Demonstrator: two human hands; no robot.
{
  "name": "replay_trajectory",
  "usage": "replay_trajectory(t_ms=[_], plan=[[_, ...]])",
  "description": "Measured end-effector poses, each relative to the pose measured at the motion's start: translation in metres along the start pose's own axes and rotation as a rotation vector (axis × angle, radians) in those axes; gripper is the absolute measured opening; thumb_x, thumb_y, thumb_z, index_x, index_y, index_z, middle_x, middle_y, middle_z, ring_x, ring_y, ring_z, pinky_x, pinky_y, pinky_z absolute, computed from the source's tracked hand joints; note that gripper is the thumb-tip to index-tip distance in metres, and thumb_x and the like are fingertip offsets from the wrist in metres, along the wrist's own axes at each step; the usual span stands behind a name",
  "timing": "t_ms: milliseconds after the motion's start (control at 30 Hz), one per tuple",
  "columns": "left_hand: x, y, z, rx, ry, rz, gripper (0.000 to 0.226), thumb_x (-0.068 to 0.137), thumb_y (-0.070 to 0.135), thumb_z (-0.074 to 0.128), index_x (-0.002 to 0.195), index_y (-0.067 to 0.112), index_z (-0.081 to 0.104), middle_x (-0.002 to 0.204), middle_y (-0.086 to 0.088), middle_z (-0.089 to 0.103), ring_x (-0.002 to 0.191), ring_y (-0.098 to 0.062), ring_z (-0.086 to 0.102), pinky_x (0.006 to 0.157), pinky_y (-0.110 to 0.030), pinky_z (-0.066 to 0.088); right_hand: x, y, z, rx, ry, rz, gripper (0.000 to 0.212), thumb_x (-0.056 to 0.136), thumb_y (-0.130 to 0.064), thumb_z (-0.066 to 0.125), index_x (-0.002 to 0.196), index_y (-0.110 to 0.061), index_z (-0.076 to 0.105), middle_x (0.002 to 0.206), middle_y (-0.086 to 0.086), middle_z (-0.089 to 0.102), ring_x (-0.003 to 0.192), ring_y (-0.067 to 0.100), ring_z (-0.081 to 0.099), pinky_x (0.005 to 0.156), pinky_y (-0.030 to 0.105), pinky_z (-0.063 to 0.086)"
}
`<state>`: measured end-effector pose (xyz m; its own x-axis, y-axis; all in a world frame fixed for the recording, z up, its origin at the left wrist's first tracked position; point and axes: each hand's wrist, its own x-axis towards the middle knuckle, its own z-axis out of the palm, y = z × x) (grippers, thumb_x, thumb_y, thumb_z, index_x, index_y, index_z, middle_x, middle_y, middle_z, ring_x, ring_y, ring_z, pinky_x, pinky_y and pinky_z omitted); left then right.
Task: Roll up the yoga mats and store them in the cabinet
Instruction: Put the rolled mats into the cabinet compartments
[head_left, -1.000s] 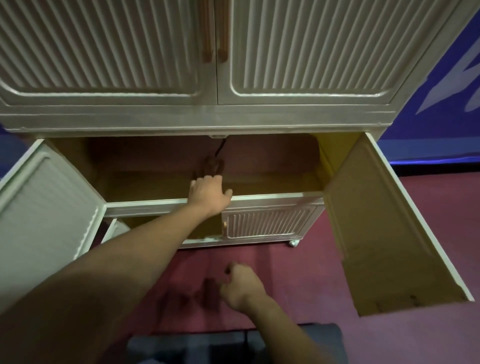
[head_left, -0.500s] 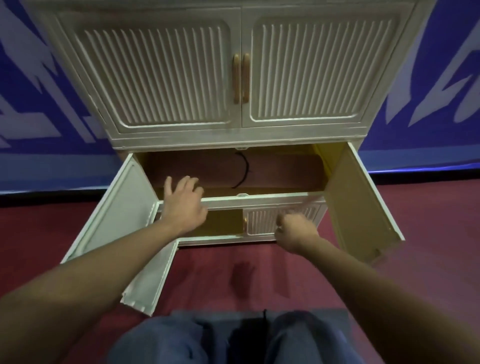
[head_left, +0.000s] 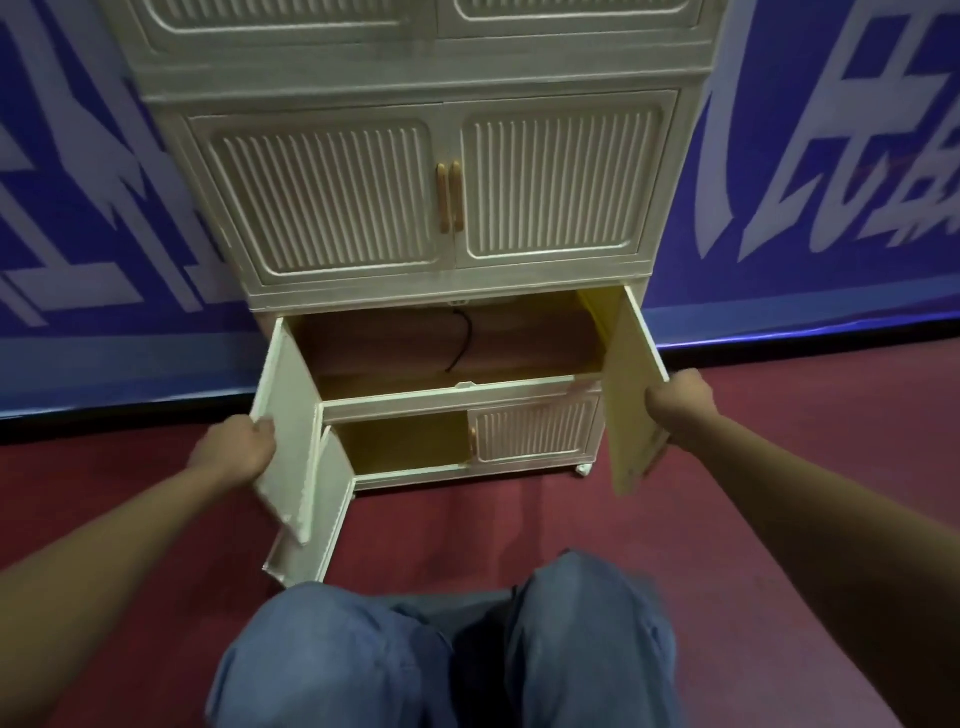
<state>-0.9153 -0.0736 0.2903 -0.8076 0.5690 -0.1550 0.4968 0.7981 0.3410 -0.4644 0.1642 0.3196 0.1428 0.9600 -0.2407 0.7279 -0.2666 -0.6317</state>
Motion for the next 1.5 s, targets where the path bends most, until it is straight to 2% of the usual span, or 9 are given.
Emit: replay_trajectory(t_ms=[267, 467, 567, 633, 767, 967, 1167, 1367, 1500], plan=[[-0.036, 0.065, 0.047, -0.553, -0.124, -0.098, 0.060, 0.100, 0.056, 0.037, 0.137, 0.011, 0.050, 0.130, -0.019, 0.062, 0.111, -0.041, 0.064, 0.091, -0.053, 0.058, -0.035, -0.028, 0.065, 0.360, -0.163, -0.031, 0.037, 0.097, -0.032, 0.058, 0.117, -0.001, 0.058, 0.108, 0.019, 0.067, 0.091, 0.036, 0.070, 0.079, 0.055, 0.061], [-0.024, 0.129, 0.060, -0.785, -0.277, -0.114, 0.079, 0.092, 0.073, 0.044, 0.143, 0.012, 0.049, 0.130, -0.008, 0.062, 0.115, -0.031, 0.063, 0.093, -0.041, 0.050, -0.035, -0.076, 0.096, 0.419, -0.197, -0.041, 0.036, 0.087, -0.030, 0.064, 0.099, 0.004, 0.061, 0.079, 0.016, 0.065, 0.065, 0.028, 0.064, 0.062, 0.038, 0.055], [-0.005, 0.165, 0.059, -0.850, -0.345, -0.054, 0.070, 0.101, 0.067, 0.036, 0.144, 0.014, 0.049, 0.114, -0.005, 0.064, 0.102, -0.024, 0.064, 0.080, -0.036, 0.047, -0.028, -0.105, 0.118, 0.481, -0.227, -0.016, 0.054, 0.087, -0.036, 0.067, 0.122, 0.003, 0.058, 0.107, 0.019, 0.065, 0.079, 0.031, 0.066, 0.069, 0.039, 0.057], [0.012, 0.186, 0.059, -0.896, -0.403, -0.024, 0.076, 0.102, 0.068, 0.031, 0.156, 0.015, 0.038, 0.142, -0.010, 0.056, 0.118, -0.026, 0.060, 0.094, -0.040, 0.047, -0.020, -0.128, 0.132, 0.564, -0.251, 0.039, 0.064, 0.089, -0.042, 0.065, 0.140, -0.007, 0.047, 0.134, 0.014, 0.054, 0.111, 0.038, 0.060, 0.094, 0.052, 0.054], [0.042, 0.210, 0.061, -1.063, -0.475, 0.047, 0.072, 0.105, 0.063, 0.027, 0.164, 0.022, 0.017, 0.170, -0.005, 0.019, 0.154, -0.030, 0.024, 0.124, -0.054, 0.023, -0.004, -0.165, 0.151, 0.715, -0.366, 0.003, 0.027, 0.102, -0.022, 0.045, 0.125, -0.012, 0.057, 0.119, 0.010, 0.060, 0.091, 0.023, 0.056, 0.101, 0.048, 0.048], [0.051, 0.230, 0.080, -1.211, -0.492, 0.106, 0.066, 0.106, 0.055, 0.034, 0.163, 0.025, 0.020, 0.170, -0.003, 0.017, 0.155, -0.026, 0.020, 0.125, -0.050, 0.016, 0.013, -0.181, 0.169, 0.798, -0.457, -0.141, 0.041, 0.105, -0.012, 0.040, 0.146, -0.014, 0.044, 0.140, 0.005, 0.050, 0.118, 0.019, 0.049, 0.110, 0.042, 0.037], [0.010, 0.157, 0.201, -1.036, -0.549, -0.136, 0.055, 0.103, 0.053, 0.047, 0.144, 0.018, 0.054, 0.142, -0.006, 0.057, 0.125, -0.024, 0.056, 0.105, -0.039, 0.041, -0.012, -0.092, 0.234, 0.662, -0.498, 0.111, 0.023, 0.092, -0.020, 0.053, 0.112, -0.014, 0.061, 0.095, 0.002, 0.058, 0.084, 0.018, 0.055, 0.081, 0.037, 0.051], [-0.046, 0.073, 0.305, -0.512, -0.494, -0.491, 0.052, 0.107, 0.025, 0.050, 0.148, -0.007, 0.044, 0.152, -0.025, 0.047, 0.138, -0.037, 0.048, 0.111, -0.037, 0.039, -0.015, -0.023, 0.250, 0.486, -0.518, 0.243, 0.011, 0.093, -0.016, 0.055, 0.083, -0.015, 0.050, 0.078, 0.003, 0.049, 0.071, 0.020, 0.046, 0.064, 0.030, 0.041], [-0.059, 0.097, 0.327, -0.680, -0.586, -0.572, 0.024, 0.103, 0.014, 0.060, 0.117, -0.004, 0.056, 0.125, -0.016, 0.058, 0.108, -0.024, 0.053, 0.091, -0.036, 0.045, 0.011, -0.009, 0.238, 0.510, -0.437, 0.256, 0.008, 0.093, -0.017, 0.055, 0.092, -0.008, 0.056, 0.080, 0.009, 0.055, 0.077, 0.023, 0.055, 0.071, 0.036, 0.047]])
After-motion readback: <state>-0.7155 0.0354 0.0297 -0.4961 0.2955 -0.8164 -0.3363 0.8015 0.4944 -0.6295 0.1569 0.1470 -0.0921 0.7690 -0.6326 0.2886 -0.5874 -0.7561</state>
